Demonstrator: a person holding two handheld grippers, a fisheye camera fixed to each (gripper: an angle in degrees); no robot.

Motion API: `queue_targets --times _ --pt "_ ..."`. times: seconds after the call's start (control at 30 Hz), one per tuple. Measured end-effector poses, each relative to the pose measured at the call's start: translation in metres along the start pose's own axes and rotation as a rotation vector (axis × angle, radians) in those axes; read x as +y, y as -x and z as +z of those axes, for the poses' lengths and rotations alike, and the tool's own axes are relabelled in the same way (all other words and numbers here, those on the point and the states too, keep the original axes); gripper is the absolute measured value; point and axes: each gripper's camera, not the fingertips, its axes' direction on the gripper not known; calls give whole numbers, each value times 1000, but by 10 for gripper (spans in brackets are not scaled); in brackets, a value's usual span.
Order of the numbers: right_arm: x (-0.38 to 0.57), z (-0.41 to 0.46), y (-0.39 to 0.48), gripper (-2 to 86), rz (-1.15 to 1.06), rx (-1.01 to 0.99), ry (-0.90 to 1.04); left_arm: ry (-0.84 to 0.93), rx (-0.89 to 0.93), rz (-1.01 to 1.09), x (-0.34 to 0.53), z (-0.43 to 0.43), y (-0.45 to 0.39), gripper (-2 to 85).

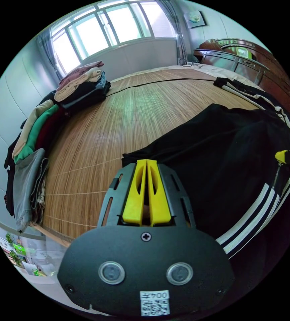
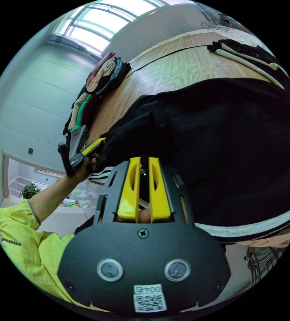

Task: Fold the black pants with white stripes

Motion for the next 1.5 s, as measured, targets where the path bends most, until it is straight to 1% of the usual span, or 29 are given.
queue_targets --times 0.1,0.17,0.23,0.33,0.4,0.47,0.57,0.6,0.67,0.7,0.73,0.77,0.8,0.83,0.87,0.93,1.0,1.03,1.13,1.27,1.33,1.43,1.5 --pt "2 -11 1 8 -55 48 -12 2 18 -12 -5 -7 6 2" --pt "11 -35 -1 0 -85 -44 -71 4 38 -25 -8 -11 11 2" --pt "20 -44 -11 -1 -68 -109 -83 6 89 -57 -11 -16 24 2" --pt "29 -28 -26 2 -57 -27 18 10 161 -97 -15 -22 41 2" --pt "30 -25 -38 8 -11 -65 -1 15 197 -115 -18 -25 52 1" --pt "26 -32 -53 22 60 -154 -34 27 241 -136 -22 -28 63 1" --pt "21 -45 -54 46 52 -163 -69 105 370 -152 -39 -38 87 0" --pt "20 -46 -55 49 49 -159 -64 129 435 -120 -47 -48 89 0" --pt "12 -47 -55 57 28 -138 -18 60 498 -96 -54 -73 82 0" --pt "10 -47 -54 59 18 -131 -10 -2 543 -53 -56 -90 69 0" --pt "5 -48 -52 64 -1 -115 0 -21 597 10 -58 -100 49 0" --pt "-1 -51 -50 72 -13 -98 -1 -17 630 40 -59 -104 39 0" --pt "-4 -53 -50 76 -13 -93 -8 -16 703 97 -59 -110 18 0" --pt "-12 -58 -52 83 0 -89 -31 -30 775 141 -57 -116 0 0" --pt "-20 -64 -56 92 38 -91 -60 -33 806 164 -56 -119 -9 0" --pt "-33 -70 -68 101 124 -109 -106 11 879 267 -51 -124 -41 0" --pt "-46 -69 -81 101 185 -171 -95 78 861 367 -47 -125 -60 1" --pt "-53 -65 -90 100 225 -226 -60 83 848 386 -46 -129 -62 1" --pt "-65 -52 -102 95 259 -356 33 92 891 354 -48 -131 -51 1" --pt "-77 -38 -95 80 250 -341 167 125 950 288 -48 -123 -40 0" --pt "-82 -36 -89 39 242 -366 174 123 941 286 -50 -127 -39 0" --pt "-94 -40 -79 4 259 -397 80 91 915 288 -54 -140 -40 0" --pt "-101 -42 -56 0 176 -284 30 43 908 273 -60 -152 -37 1"
